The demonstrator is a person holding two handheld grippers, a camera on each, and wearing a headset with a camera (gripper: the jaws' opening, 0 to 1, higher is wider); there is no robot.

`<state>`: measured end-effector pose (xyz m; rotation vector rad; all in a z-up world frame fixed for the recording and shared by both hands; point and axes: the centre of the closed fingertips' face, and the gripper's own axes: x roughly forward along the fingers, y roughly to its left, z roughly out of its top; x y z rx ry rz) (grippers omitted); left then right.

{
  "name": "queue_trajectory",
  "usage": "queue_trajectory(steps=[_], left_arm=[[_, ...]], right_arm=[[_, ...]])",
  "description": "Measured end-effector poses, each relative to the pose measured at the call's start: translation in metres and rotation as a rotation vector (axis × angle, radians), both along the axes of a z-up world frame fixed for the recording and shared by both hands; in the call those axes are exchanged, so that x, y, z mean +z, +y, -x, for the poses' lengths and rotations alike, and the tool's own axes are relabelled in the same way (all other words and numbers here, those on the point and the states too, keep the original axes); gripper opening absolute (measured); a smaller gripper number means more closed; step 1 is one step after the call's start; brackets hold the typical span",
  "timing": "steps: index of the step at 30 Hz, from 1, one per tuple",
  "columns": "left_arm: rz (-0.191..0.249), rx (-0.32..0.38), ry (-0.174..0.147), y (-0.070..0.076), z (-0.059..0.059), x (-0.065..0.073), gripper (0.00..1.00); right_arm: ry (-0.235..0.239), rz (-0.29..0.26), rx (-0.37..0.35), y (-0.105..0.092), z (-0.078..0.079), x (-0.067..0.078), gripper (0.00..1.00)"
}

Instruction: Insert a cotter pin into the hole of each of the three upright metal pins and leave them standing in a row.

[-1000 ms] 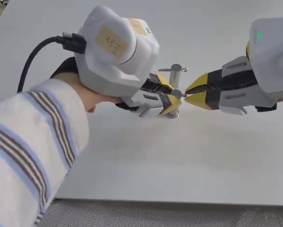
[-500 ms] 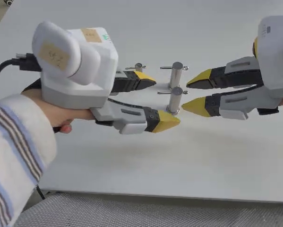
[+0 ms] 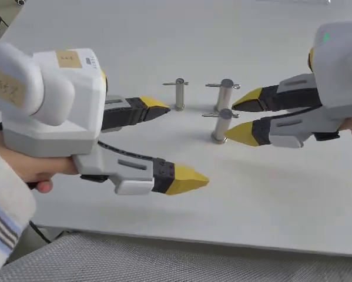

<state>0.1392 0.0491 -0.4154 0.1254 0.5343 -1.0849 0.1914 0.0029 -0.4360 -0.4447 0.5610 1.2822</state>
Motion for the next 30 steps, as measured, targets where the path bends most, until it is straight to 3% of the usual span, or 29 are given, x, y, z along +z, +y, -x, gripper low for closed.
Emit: queue_trajectory(steps=[6,11,15,20,26,30], left_arm=[[0.012,0.046,0.004,0.008,0.004,0.001,0.99],[0.002,0.051,0.024,0.011,0.012,-0.002,0.99],[0.01,0.077,0.033,0.014,0.013,-0.001,0.99],[0.018,0.107,0.023,0.017,0.01,0.001,0.99],[-0.02,0.119,0.026,0.025,0.009,-0.005,0.99],[-0.024,0.129,0.015,0.028,0.005,-0.002,0.99]], right_arm=[[0.003,0.014,0.01,0.004,0.0,-0.003,0.24],[0.007,0.028,0.015,0.006,-0.001,-0.007,0.23],[0.009,0.04,0.029,0.008,-0.003,-0.01,0.18],[0.012,0.051,0.032,0.009,-0.005,-0.014,0.15],[0.014,0.056,0.029,0.008,-0.006,-0.015,0.09],[0.001,0.064,0.047,0.008,-0.005,-0.014,0.09]])
